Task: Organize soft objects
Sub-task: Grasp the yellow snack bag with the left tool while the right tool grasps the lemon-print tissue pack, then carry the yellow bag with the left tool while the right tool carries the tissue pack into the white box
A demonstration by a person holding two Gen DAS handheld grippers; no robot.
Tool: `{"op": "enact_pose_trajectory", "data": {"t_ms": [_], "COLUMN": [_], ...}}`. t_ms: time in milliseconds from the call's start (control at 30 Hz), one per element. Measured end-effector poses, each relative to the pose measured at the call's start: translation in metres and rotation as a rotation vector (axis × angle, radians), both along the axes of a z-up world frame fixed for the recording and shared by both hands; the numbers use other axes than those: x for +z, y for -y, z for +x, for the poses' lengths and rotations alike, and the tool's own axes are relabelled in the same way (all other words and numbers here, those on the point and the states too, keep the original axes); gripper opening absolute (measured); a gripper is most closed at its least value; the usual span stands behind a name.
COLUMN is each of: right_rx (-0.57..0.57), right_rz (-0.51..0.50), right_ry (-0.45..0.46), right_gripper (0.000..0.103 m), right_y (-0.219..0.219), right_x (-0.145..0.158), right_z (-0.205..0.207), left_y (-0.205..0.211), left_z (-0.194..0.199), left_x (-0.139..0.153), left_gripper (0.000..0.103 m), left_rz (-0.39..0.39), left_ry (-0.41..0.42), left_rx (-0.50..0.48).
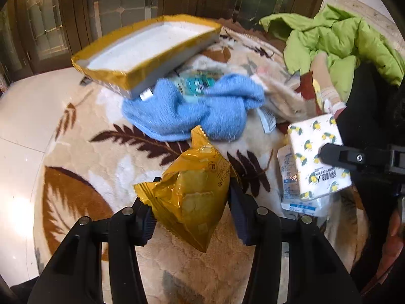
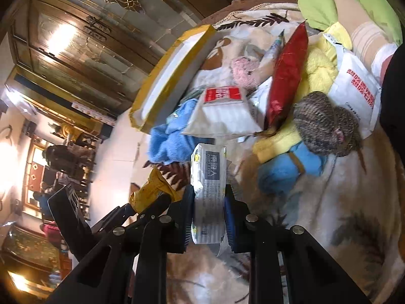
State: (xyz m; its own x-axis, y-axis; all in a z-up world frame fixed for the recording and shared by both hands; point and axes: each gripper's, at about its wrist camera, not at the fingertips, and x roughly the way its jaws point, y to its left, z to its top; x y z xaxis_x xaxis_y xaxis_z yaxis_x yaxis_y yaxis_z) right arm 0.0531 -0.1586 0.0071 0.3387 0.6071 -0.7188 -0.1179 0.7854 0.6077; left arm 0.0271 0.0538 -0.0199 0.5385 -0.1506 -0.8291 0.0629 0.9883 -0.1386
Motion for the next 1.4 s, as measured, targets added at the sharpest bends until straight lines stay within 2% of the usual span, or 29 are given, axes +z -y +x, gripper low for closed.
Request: {"op": "enact_pose_trajectory", "data": {"t_ms": [267,467,600,733,800,867,1133,1200,1267,1333,1367,1400], "right_rx": [0.001,0.0,-0.007,0.001,0.024,0.033,0.052,0.125,0.124,0.117,0.116,0.118], "right_rz": [0.044,-0.016,-0.083,-0.021,0.0,-0.017,-0.138,-0.172,-0.235,-0.243,-0.234,-0.22], "right_ry": [0.015,-0.051,-0.064,-0.133,-0.177,-0.181,0.027,-0.021,-0.056,-0.082,-0.098,-0.097], "right_gripper": [0.023,0.026,0.033,0.057,0.057,0.057,0.057,0.057,0.057,0.057,0.055,0.046], "right_y": [-0.001,0.0,0.005,0.012,0.01,0.006,-0.011,-0.024,-0.03,-0.033,-0.036,-0.039], "right_x": [0.012,-0.009,-0.018,-0.027,-0.035,-0.035,0.018,0.007,-0.007,-0.022,-0.029,-0.034], "right_z": [0.006,0.013,0.017,0.033,0.045,0.051,0.032,0.034,0.035,0.038,0.041,0.044], "left_y": [-0.001,0.006,0.011,0.012,0.012,0.012,0.006,0.006,0.007,0.008,0.009,0.009], "left_z": [0.001,0.001,0.001,0.001,0.002,0.003,0.004,0.005,0.005,0.004,0.004,0.005], "left_x": [0.012,0.009,0.002,0.004,0.002,0.0,-0.004,-0.006,-0.007,-0.006,-0.007,-0.008], "left_gripper": [0.048,0.048,0.048,0.048,0.048,0.048,0.048,0.048,0.048,0.048,0.048,0.048], "left_rz": [0.009,0.008,0.012,0.012,0.008,0.009,0.009,0.005,0.003,0.002,0.005,0.006], "left_ry": [0.036,0.025,0.007,0.009,0.004,-0.006,-0.012,-0.018,-0.023,-0.021,-0.021,-0.024], "left_rx": [-0.005,-0.03,-0.042,-0.049,-0.049,-0.049,-0.033,-0.035,-0.038,-0.042,-0.045,-0.045]}}
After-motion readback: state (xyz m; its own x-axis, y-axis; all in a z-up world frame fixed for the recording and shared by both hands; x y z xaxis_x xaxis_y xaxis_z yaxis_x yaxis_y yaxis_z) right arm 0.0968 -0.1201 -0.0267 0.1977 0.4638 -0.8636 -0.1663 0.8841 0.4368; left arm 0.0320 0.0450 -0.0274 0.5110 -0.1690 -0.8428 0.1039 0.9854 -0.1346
